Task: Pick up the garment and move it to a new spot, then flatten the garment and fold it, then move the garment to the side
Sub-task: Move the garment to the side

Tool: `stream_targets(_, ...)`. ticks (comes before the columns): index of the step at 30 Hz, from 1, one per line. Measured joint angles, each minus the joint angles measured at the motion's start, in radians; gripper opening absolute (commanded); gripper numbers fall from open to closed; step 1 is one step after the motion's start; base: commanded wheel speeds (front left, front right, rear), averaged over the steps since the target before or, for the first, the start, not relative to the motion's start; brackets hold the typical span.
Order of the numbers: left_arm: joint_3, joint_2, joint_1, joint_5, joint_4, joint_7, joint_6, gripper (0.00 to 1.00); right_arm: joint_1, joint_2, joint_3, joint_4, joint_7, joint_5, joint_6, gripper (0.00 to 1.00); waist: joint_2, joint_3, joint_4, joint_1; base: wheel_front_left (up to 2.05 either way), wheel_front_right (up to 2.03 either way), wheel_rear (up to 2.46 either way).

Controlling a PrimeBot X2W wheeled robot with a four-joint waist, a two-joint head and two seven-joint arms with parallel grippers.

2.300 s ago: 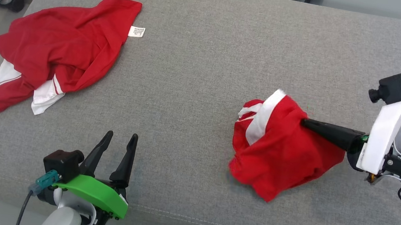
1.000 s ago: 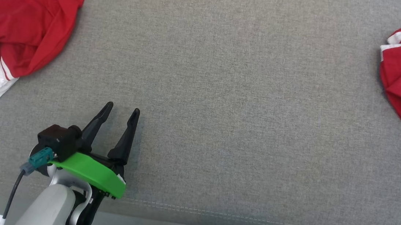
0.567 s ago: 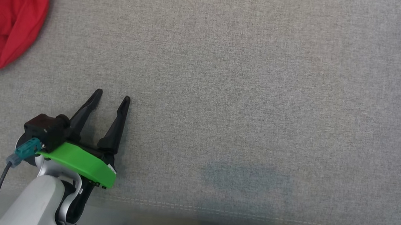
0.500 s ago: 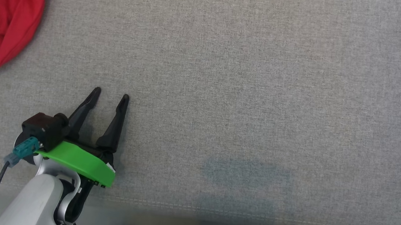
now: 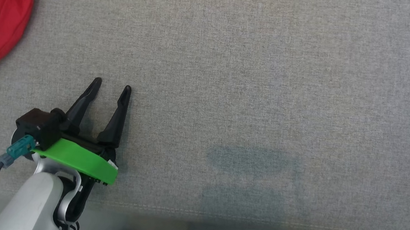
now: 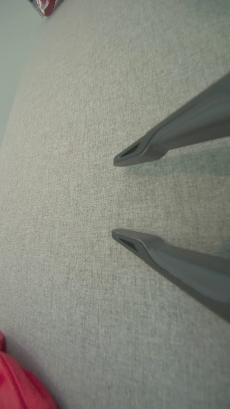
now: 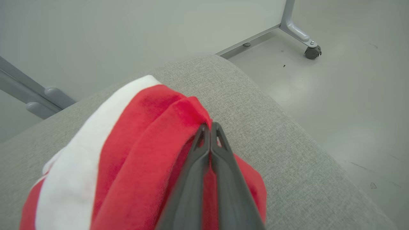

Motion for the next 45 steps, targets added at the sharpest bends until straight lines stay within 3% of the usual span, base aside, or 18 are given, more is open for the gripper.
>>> stream_targets(9,0.021,0.017,0.0,0.003,-0.036,0.0,0.025,1.0,-0.044,0.042,0.001,0.057,-0.025,-0.029,0.0,0.0,0.0,0.026,-0.008,0.0,0.0,0.0,0.0)
stream_targets(25,0.037,0.05,0.0,0.009,-0.082,0.006,0.044,1.0,-0.077,0.123,0.002,0.139,-0.099,-0.06,0.0,0.0,0.0,0.046,-0.081,0.0,0.0,0.0,0.0)
stream_targets(26,0.037,0.05,0.0,0.009,-0.085,0.006,0.044,1.0,-0.079,0.127,0.002,0.141,-0.105,-0.062,0.0,0.07,0.0,0.046,-0.085,0.0,0.0,0.0,0.0)
stream_targets(28,0.034,0.05,0.0,0.009,-0.09,0.012,0.044,1.0,-0.083,0.132,0.004,0.144,-0.119,-0.068,0.0,0.38,0.0,0.046,-0.09,0.0,0.0,0.0,0.0)
stream_targets(29,0.033,0.049,0.0,0.009,-0.092,0.014,0.044,1.0,-0.086,0.133,0.004,0.144,-0.126,-0.071,0.0,0.83,0.0,0.046,-0.091,0.0,0.0,0.0,0.0)
stream_targets(30,0.033,0.05,0.0,0.009,-0.094,0.015,0.044,1.0,-0.09,0.135,0.004,0.144,-0.136,-0.074,0.0,0.83,0.0,0.046,-0.093,0.0,0.0,0.0,0.0)
stream_targets(31,0.033,0.05,0.0,0.009,-0.094,0.015,0.044,1.0,-0.09,0.135,0.004,0.144,-0.136,-0.074,0.0,1.0,0.0,0.046,-0.093,0.0,0.0,0.0,0.0)
stream_targets(45,0.031,0.049,0.006,0.009,-0.076,0.015,0.05,1.0,-0.09,0.207,0.057,0.162,-0.206,-0.127,0.003,1.0,0.0,0.017,-0.122,0.0,0.0,0.0,0.0)
